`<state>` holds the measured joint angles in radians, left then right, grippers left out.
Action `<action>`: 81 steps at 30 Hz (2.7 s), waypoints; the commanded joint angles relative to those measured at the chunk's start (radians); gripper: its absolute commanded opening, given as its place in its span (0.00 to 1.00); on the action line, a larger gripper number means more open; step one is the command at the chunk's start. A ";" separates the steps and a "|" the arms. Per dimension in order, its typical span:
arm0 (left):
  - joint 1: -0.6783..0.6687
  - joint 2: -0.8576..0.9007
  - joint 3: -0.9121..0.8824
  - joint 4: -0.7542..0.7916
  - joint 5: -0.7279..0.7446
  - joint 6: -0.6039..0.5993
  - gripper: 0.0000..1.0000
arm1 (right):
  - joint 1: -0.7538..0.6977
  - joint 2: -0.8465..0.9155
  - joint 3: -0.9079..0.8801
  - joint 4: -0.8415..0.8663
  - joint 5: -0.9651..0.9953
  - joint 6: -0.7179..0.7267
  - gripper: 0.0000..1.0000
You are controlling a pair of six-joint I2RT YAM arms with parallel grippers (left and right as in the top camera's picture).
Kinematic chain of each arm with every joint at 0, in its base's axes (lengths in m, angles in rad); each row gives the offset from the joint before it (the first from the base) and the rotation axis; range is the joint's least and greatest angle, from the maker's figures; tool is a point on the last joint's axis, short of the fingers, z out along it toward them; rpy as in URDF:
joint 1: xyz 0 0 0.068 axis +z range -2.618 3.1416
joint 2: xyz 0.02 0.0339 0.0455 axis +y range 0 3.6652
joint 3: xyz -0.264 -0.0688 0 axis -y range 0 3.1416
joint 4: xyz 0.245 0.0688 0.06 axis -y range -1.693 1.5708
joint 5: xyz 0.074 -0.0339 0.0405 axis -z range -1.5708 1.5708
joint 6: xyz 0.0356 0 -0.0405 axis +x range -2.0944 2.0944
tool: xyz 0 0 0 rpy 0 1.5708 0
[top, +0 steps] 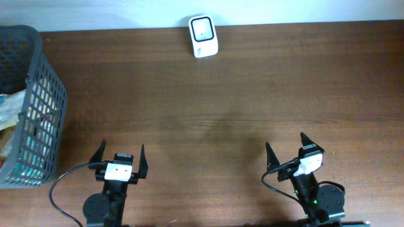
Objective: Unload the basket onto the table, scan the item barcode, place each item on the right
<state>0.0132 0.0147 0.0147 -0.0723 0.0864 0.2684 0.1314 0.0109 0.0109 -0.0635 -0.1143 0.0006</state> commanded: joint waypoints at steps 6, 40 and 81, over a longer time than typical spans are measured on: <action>-0.004 -0.008 -0.006 -0.002 -0.004 -0.013 0.99 | -0.008 -0.005 -0.005 -0.005 0.005 0.003 0.99; -0.004 -0.009 -0.005 0.019 -0.004 -0.013 0.99 | -0.008 -0.005 -0.005 -0.005 0.005 0.003 0.99; 0.060 1.584 1.945 -0.973 0.066 -0.269 0.99 | -0.008 -0.005 -0.005 -0.005 0.005 0.003 0.99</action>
<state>0.0143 1.5974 1.9255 -1.0630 0.2401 0.1165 0.1314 0.0120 0.0109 -0.0639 -0.1139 0.0010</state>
